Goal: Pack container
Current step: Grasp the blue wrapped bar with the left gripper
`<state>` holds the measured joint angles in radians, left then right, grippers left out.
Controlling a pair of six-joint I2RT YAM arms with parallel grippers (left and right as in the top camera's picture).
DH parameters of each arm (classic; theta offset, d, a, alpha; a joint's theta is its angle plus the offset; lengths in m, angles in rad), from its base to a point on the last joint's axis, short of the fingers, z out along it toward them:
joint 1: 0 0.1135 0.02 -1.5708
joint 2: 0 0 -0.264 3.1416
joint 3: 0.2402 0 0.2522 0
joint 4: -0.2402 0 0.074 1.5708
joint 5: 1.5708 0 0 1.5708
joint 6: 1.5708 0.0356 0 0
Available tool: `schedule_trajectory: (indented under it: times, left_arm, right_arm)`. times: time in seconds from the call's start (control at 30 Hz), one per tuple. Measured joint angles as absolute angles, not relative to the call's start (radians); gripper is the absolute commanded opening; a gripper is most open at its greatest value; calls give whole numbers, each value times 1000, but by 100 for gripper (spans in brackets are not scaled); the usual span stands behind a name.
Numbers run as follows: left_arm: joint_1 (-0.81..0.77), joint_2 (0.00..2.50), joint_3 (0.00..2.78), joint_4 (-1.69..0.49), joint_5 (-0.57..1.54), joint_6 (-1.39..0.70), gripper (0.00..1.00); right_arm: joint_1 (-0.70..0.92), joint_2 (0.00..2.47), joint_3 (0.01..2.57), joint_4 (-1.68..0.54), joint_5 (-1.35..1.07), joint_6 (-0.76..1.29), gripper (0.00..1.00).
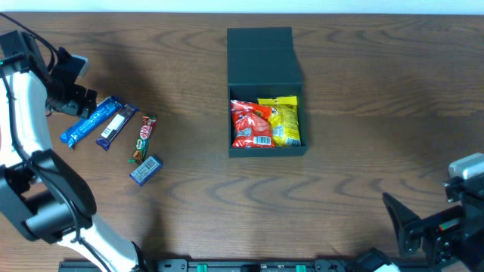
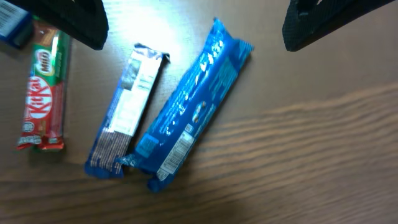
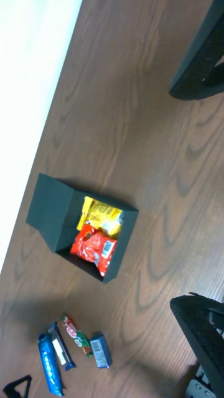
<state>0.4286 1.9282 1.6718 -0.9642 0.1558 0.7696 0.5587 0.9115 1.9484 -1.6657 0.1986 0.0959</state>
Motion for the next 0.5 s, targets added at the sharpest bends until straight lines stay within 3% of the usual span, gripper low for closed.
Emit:
schedule_trajectory:
  times: [0.5]
  left_arm:
    - [429, 2085, 1672, -817, 158, 942, 91]
  right_arm:
    - [559, 912, 1948, -1676, 199, 103, 99]
